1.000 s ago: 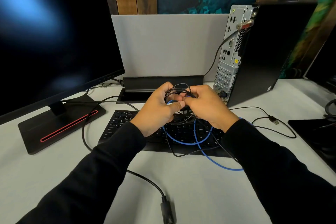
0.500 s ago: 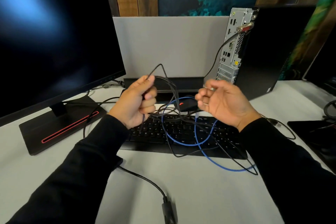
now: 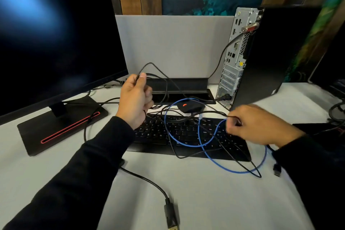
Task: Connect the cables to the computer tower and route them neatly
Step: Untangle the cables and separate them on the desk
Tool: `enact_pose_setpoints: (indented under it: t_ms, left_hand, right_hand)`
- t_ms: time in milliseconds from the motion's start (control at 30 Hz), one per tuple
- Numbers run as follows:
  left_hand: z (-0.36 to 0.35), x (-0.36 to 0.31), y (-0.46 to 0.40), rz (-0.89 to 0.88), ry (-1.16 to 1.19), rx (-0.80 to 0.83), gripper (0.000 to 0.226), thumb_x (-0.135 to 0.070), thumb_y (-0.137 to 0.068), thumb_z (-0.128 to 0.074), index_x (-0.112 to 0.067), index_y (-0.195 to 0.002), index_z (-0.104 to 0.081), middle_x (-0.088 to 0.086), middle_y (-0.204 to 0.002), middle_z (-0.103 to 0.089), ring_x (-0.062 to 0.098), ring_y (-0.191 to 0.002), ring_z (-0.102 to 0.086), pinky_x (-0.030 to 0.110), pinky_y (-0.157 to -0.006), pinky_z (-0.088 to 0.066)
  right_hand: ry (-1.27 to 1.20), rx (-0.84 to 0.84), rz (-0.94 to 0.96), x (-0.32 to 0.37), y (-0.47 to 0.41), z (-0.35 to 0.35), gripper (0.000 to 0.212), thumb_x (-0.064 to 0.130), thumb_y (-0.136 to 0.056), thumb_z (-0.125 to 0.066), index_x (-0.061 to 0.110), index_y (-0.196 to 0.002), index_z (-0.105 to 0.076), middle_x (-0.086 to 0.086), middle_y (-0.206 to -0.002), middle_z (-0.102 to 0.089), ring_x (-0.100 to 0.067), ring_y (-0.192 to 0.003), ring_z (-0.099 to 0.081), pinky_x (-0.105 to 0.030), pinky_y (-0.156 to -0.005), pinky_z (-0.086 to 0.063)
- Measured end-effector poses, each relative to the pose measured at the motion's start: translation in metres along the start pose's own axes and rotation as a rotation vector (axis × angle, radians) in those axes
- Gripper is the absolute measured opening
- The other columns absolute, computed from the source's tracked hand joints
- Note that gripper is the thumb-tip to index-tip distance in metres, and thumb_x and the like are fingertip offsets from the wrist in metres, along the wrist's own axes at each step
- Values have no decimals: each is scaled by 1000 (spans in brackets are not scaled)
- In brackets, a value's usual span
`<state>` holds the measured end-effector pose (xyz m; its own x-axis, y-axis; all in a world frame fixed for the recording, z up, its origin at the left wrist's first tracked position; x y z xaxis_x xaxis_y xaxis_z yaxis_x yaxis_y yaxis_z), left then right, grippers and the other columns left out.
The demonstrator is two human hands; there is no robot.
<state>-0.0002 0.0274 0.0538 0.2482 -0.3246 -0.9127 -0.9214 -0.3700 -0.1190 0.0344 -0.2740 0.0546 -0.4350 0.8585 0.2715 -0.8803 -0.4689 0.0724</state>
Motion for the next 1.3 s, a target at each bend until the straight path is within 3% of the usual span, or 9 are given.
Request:
enact_pose_setpoints:
  t_ms: [133,367,500,567,633,767,867,1000,1300]
  left_hand:
    - [2,5,-1,27,53,1,33,-26,-109,-45,-23,-77,-39,-1,-58,-39,8,-42,-20,21,-38,-18]
    - [-14,19,3,43,1,51,35,-27,-109,-45,-25,-74,-40,-2,-58,-39,8,-43,-20,21,-37,-18]
    - [-17,25,7,58,-10,33,39,-29,-109,-46,-26,-71,-40,-2,-58,-39,8,-44,-20,21,-38,-20]
    - [-16,23,7,57,10,14,38,-28,-109,-45,-26,-71,-41,-2,-59,-39,9,-44,-21,20,-38,-21]
    - [-14,22,6,44,21,-12,37,-28,-109,-45,-25,-73,-40,-2,-59,-40,8,-44,-22,21,-38,-20]
    - [-10,27,4,22,0,-46,32,-29,-110,-44,-25,-78,-41,-1,-61,-41,9,-45,-24,22,-39,-22]
    - [-10,33,5,10,-47,-53,30,-31,-109,-44,-24,-80,-40,2,-66,-45,9,-45,-27,23,-40,-23]
    - [-15,34,11,-11,-79,-45,29,-30,-110,-43,-22,-83,-38,9,-82,-69,10,-42,-23,23,-40,-21]
    - [-27,34,19,28,-60,64,26,-30,-110,-42,-21,-86,-38,7,-114,-76,9,-42,-22,25,-44,-20]
  right_hand:
    - [54,-193,-173,-70,-4,8,17,38,-90,-74,48,-98,-63,5,-128,-53,-29,-129,-43,-48,-110,-36]
    - [-49,-96,-176,-96,-12,-29,65,47,-84,-80,40,-143,-53,1,-131,-51,-24,-127,-48,-37,-109,-41]
    - [-65,-59,-35,-89,-19,-42,29,29,-88,-80,36,-115,-73,6,-109,-60,-7,-96,-56,-11,-82,-37]
    - [-39,-167,10,-86,-19,-40,6,26,-91,-76,29,-86,-76,8,-91,-64,-11,-86,-62,-18,-75,-40]
    - [-82,-336,33,-84,-14,-27,26,25,-96,-69,26,-71,-66,5,-74,-64,-17,-74,-63,-28,-71,-46]
    - [-613,-555,137,-48,4,28,24,20,-106,-52,18,-86,-65,-5,-77,-71,-14,-63,-67,-30,-61,-58]
    - [-869,-655,266,-8,12,76,30,21,-111,-42,22,-87,-59,-10,-69,-68,-18,-45,-53,-28,-42,-42]
    - [-1109,-667,432,41,13,111,29,25,-112,-40,18,-90,-59,-4,-61,-60,-17,-41,-43,-23,-45,-33]
    - [-1224,-604,380,83,-15,84,29,24,-112,-38,15,-91,-55,-7,-67,-63,-17,-47,-50,-27,-45,-42]
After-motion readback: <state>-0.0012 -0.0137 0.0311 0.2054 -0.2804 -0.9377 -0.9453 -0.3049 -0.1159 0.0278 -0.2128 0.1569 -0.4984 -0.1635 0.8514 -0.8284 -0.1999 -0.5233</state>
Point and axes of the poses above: each hand's wrist, its own y-axis away from the middle knuckle, its own z-axis out of the back of the hand, x = y × z, the point moved 3 cm from there along -y, towards the middle knuckle
